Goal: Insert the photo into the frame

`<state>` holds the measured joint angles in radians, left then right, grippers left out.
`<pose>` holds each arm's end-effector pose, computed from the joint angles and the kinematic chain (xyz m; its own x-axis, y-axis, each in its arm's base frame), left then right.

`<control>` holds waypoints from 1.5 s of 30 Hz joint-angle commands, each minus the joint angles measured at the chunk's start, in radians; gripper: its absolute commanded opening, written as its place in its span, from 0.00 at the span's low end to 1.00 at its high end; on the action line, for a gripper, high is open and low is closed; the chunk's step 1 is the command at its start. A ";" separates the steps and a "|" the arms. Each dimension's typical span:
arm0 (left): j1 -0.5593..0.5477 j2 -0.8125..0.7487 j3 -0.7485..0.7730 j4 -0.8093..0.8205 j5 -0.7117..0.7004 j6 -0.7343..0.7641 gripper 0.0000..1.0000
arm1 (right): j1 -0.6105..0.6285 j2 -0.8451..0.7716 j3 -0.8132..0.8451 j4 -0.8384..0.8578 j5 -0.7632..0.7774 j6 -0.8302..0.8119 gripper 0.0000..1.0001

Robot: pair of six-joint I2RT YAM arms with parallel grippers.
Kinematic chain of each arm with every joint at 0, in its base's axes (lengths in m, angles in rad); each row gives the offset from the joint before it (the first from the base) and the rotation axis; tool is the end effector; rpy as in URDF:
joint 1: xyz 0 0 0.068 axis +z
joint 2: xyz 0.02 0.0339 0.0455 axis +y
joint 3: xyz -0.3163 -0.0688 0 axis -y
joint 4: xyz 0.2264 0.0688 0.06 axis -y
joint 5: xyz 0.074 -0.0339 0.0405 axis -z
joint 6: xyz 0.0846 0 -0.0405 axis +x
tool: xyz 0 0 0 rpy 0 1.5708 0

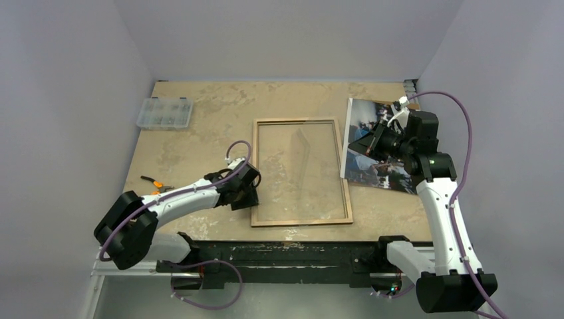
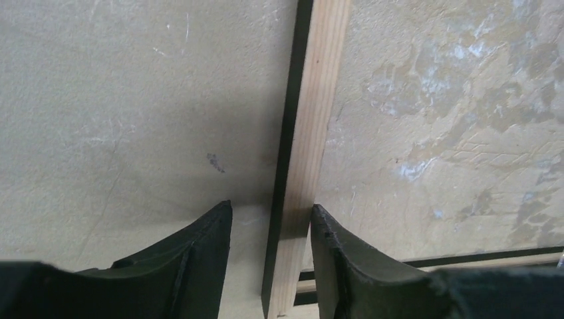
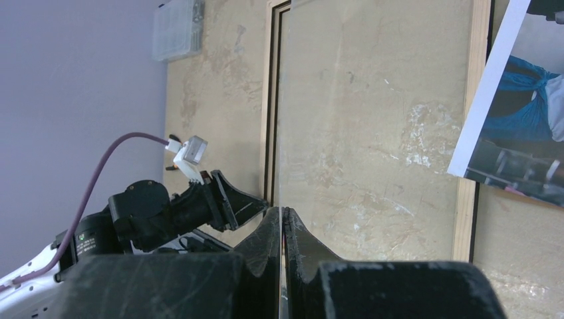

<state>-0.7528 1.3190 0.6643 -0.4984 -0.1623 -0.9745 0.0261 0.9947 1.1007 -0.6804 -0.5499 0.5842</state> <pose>0.1708 -0.1413 0.1856 -0.8933 -0.2820 -0.3500 -0.1999 0.9467 -0.2527 0.1879 0.0491 0.3830 -0.7072 0.4519 -0.5437 -0.0848 0.7092 0.6999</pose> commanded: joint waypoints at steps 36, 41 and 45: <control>-0.060 -0.168 -0.133 0.055 0.006 0.084 0.00 | 0.001 0.002 0.030 0.083 -0.079 0.000 0.00; -0.084 -0.156 -0.124 0.035 -0.014 0.066 0.00 | 0.001 0.002 0.024 0.084 -0.078 0.002 0.00; -0.090 -0.179 -0.124 0.012 -0.024 0.019 0.00 | 0.002 -0.001 0.020 0.086 -0.079 0.001 0.00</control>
<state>-0.8288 1.1587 0.5415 -0.5007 -0.1936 -0.9222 0.0261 1.0019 1.0966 -0.6567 -0.5953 0.5835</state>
